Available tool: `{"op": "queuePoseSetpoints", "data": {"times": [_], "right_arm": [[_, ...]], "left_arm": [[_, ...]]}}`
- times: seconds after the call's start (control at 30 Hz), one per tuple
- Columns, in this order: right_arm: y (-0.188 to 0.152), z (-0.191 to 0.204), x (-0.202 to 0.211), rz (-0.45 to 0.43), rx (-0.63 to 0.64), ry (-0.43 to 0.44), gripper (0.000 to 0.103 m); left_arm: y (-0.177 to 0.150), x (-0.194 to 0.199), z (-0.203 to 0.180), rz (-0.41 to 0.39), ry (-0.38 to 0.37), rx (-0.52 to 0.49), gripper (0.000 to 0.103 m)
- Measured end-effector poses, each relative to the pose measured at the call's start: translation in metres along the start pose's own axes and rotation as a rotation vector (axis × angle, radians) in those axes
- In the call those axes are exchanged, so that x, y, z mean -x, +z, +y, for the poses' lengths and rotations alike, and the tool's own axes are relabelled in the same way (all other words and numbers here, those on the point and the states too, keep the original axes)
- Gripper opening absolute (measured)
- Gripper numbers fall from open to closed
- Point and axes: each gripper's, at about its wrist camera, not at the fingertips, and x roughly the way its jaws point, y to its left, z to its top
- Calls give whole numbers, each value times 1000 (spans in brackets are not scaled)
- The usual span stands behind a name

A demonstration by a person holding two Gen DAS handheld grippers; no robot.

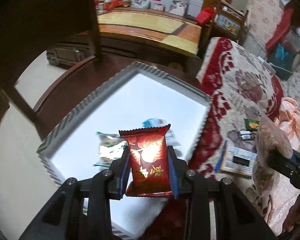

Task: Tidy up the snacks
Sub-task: 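Carry both snacks over the tray and release them inside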

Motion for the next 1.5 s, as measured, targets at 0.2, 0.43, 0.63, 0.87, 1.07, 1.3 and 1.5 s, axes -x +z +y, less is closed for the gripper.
{"op": "queuePoseSetpoints", "data": {"times": [0.2, 0.43, 0.63, 0.87, 1.07, 1.3, 1.5], "right_arm": [[13, 27, -26, 37, 43, 16, 37], [29, 50, -61, 76, 75, 41, 37], [41, 63, -91, 102, 68, 66, 37], [42, 76, -131, 165, 57, 96, 36], [34, 81, -157, 226, 60, 88, 36], [29, 67, -173, 270, 48, 17, 36], [24, 72, -177, 291, 69, 9, 41]], "left_arm": [[-2, -5, 27, 6, 23, 42, 36], [-3, -15, 54, 26, 34, 95, 36], [-5, -26, 71, 43, 46, 131, 36], [-7, -37, 80, 65, 58, 149, 36], [-7, -46, 83, 81, 59, 156, 36], [-6, -53, 76, 86, 80, 136, 36], [-7, -52, 80, 91, 92, 163, 44]]}}
